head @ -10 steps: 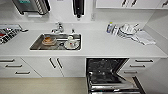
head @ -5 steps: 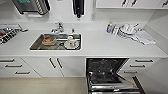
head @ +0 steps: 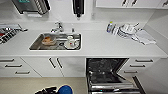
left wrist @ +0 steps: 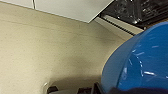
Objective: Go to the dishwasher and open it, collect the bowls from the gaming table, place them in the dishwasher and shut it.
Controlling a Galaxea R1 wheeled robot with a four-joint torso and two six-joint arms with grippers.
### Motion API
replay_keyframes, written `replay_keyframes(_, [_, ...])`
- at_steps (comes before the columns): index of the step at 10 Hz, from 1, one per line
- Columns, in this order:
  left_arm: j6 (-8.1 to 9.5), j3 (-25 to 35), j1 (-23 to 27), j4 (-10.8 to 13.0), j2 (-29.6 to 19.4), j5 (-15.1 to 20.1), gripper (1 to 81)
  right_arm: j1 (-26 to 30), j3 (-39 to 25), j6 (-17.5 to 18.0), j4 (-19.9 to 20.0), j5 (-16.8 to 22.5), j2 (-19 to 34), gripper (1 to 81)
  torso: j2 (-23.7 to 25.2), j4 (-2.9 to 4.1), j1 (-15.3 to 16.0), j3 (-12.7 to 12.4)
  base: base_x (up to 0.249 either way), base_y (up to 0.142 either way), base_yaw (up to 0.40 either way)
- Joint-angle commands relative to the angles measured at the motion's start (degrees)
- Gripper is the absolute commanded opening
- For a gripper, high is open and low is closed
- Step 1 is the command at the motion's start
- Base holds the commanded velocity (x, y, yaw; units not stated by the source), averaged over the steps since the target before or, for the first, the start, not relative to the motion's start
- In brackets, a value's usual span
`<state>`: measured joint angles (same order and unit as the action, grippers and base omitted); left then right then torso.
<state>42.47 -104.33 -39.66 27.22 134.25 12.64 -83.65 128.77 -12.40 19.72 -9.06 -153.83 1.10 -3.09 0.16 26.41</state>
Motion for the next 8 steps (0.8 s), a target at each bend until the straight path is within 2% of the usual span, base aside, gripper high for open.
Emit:
replay_keyframes(1, [0.42,3.7,15.2,-0.5,1.4,15.1,1.0,-0.1,-0.4,0.0,-0.3,4.5,1.3,1.0,0.0,0.00,0.0,0.0,0.000,0.000,0.000])
replay_keyframes(3, [0.42,3.3,20.1,-0.9,6.1,20.0,1.0,0.1,-0.5,0.0,-0.3,4.6,1.1,1.0,0.0,0.00,0.0,0.0,0.000,0.000,0.000])
replay_keyframes(6, [0.42,1.4,25.1,-0.8,14.9,24.5,1.0,0.2,-0.6,0.0,-0.1,4.8,1.0,1.0,0.0,0.00,0.1,0.0,0.000,0.000,0.000])
replay_keyframes(8, [0.42,-1.0,27.1,-0.6,20.3,26.6,1.0,0.4,-0.9,0.0,-0.2,4.8,1.0,1.0,-0.1,0.00,0.1,5.4,0.000,0.000,0.000])
